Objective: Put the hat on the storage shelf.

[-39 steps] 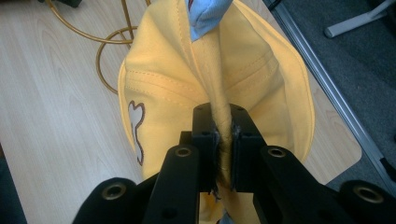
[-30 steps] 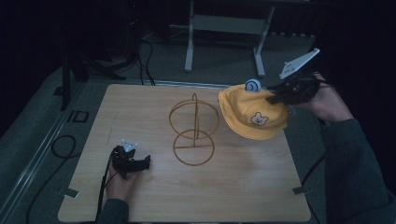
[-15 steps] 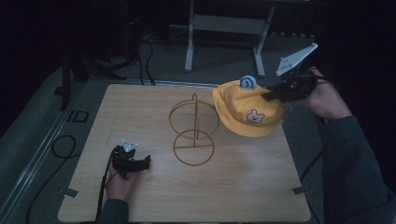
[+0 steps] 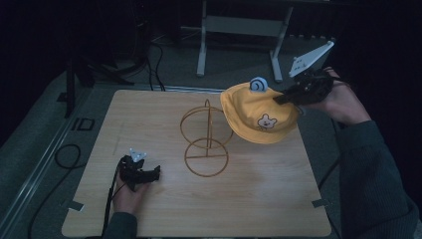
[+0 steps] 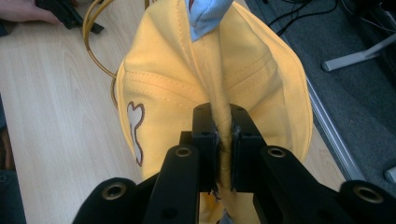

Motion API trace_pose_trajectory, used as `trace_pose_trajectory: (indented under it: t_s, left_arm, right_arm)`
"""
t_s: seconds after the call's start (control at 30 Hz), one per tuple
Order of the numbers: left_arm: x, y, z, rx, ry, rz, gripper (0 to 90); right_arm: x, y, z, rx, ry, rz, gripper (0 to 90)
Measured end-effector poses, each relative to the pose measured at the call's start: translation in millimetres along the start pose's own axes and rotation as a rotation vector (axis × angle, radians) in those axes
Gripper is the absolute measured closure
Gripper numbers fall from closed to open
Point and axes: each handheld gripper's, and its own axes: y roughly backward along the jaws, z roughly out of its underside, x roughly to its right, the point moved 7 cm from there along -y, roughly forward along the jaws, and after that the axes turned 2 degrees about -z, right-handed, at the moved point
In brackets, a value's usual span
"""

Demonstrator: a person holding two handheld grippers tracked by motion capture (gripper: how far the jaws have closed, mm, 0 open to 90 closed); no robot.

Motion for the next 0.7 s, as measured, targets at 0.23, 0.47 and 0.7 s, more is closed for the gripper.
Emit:
trace_pose_trajectory:
  t_s: [0.23, 0.47, 0.7]
  left_arm:
    - [0.0, 0.1, 0.0, -0.001, -0.001, 0.0, 9.1]
    - [0.0, 0.0, 0.0, 0.0, 0.0, 0.0, 9.1]
    - [-0.1, 0.1, 0.1, -0.002, -0.002, 0.0, 9.1]
  right_arm:
    - [-1.2, -0.2, -6.1, 0.007, 0.007, -0.002, 83.1]
    - [-3.0, -0.3, -13.0, 0.014, 0.016, -0.004, 83.2]
    - [-4.8, -0.3, -19.0, 0.021, 0.023, -0.008, 83.1]
